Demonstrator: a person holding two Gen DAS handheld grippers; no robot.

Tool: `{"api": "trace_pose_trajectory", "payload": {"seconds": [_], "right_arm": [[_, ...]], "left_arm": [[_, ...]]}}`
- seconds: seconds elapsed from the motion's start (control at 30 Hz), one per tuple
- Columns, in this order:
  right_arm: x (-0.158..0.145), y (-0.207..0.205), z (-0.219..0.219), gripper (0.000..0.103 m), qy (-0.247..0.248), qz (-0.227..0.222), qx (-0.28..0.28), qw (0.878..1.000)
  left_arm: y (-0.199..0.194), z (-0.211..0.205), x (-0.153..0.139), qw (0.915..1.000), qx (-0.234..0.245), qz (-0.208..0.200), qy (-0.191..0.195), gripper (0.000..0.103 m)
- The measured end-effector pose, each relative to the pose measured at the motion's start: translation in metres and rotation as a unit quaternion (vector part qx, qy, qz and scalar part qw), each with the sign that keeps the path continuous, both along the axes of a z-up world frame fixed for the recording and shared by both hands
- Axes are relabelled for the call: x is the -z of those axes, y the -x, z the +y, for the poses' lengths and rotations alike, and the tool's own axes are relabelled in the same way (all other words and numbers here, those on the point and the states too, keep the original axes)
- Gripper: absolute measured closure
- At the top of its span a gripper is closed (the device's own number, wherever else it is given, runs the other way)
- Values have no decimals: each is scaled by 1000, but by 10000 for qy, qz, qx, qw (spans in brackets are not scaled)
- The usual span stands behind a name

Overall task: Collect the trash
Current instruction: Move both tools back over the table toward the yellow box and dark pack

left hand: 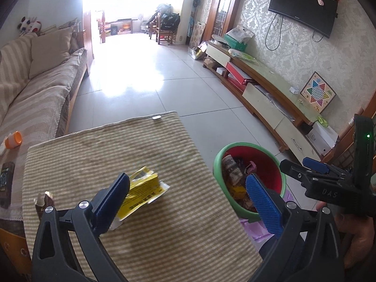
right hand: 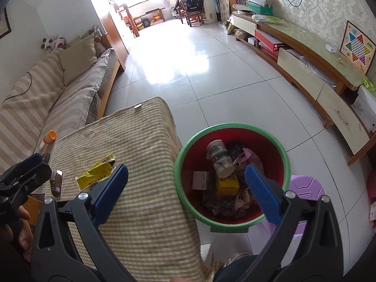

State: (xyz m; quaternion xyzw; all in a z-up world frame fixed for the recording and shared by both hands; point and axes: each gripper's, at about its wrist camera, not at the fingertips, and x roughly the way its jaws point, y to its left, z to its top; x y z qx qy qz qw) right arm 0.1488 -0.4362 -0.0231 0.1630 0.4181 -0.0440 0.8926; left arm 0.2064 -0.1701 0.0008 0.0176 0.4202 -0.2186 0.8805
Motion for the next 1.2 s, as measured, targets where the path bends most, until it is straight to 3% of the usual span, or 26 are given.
{"api": "trace_pose_trajectory", "payload": {"seconds": [0.53,1.0,1.2], "right_arm": [[9,-18,125,5,179,180,-890,9957],[24,-29,197,5,168,403,-1285,9907],[40,-39,215,5,-50,607,-1234,9905]], "left_arm": [[21,170,29,9921,-1241,175,59,8],[22,233,41,9881,-1522,200,31,8],[9,249,60,9854,-1648,426,66,8]]}}
